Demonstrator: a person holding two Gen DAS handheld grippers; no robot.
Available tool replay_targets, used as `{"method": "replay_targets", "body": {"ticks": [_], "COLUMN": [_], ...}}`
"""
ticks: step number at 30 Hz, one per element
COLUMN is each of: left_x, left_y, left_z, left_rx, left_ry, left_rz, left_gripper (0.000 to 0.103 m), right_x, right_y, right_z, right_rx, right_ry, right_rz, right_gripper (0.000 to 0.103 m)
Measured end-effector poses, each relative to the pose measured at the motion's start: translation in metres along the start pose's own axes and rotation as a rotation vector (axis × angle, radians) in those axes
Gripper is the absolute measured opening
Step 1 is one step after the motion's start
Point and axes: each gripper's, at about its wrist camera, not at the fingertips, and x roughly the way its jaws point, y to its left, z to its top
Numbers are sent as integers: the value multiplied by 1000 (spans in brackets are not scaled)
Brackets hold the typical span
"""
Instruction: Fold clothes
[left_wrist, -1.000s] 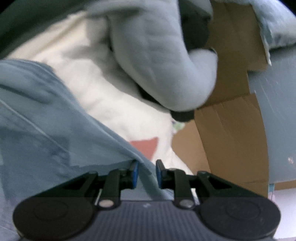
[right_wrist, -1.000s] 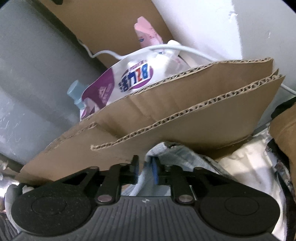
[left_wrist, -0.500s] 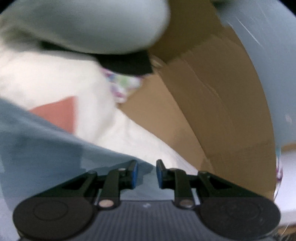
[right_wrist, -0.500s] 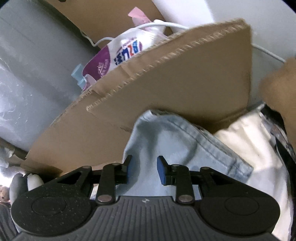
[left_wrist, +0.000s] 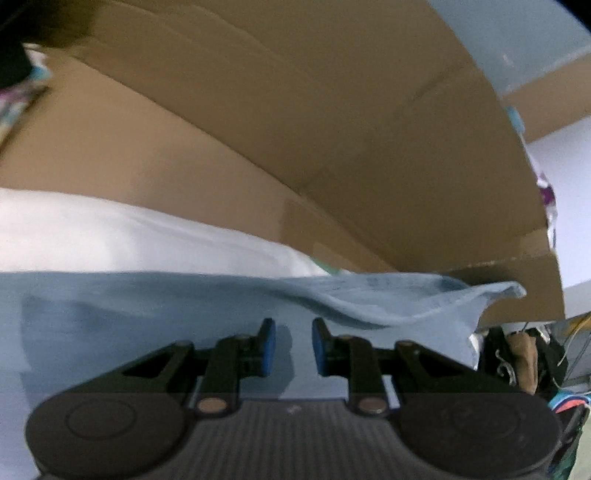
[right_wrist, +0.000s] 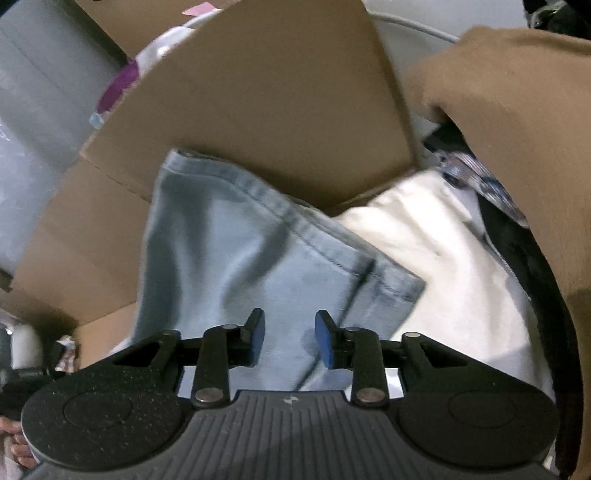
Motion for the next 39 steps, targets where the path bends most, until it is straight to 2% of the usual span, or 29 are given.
{"method": "replay_targets", "body": {"ticks": [1, 6, 11, 14, 19, 20, 21, 22, 26, 33, 39], "left_x": [9, 47, 72, 79, 88, 89, 89, 88, 88, 82, 72], "left_y": [-7, -40, -70, -84, -109, -115, -119, -122, -140, -162, -177], "left_z": [-2, -5, -13, -14, -7, -4, -2, 0, 2, -28, -57], "left_rx": [7, 50, 94, 109, 134, 146, 153, 160, 178, 220, 279], "left_ry": [5, 42, 61, 46, 9, 0, -10, -17, -24, 9, 48], "left_rz": [-2, -1, 5, 25, 74, 82, 85, 87, 92, 90, 87], "left_gripper": [22, 22, 22, 22, 22, 22, 22, 22, 22, 23, 33], "right_x": [4, 18, 33, 40, 45, 45, 45, 44, 32, 22, 17], "right_y": [-2, -18, -29, -44, -49, -48, -48, -48, -54, -59, -53], "right_z": [0, 2, 2, -1, 1, 2, 3, 3, 4, -6, -8], "right_rx": [-5, 58, 63, 142, 183, 186, 183, 179, 160, 175, 176], "right_ry": [-1, -4, 8, -20, -89, -98, -100, -98, -113, -108, -89], "right_rz": [-5, 4, 21, 73, 123, 127, 128, 122, 96, 69, 55], "right_gripper": [46, 46, 46, 45, 45, 44, 28, 4, 2, 2, 2]}}
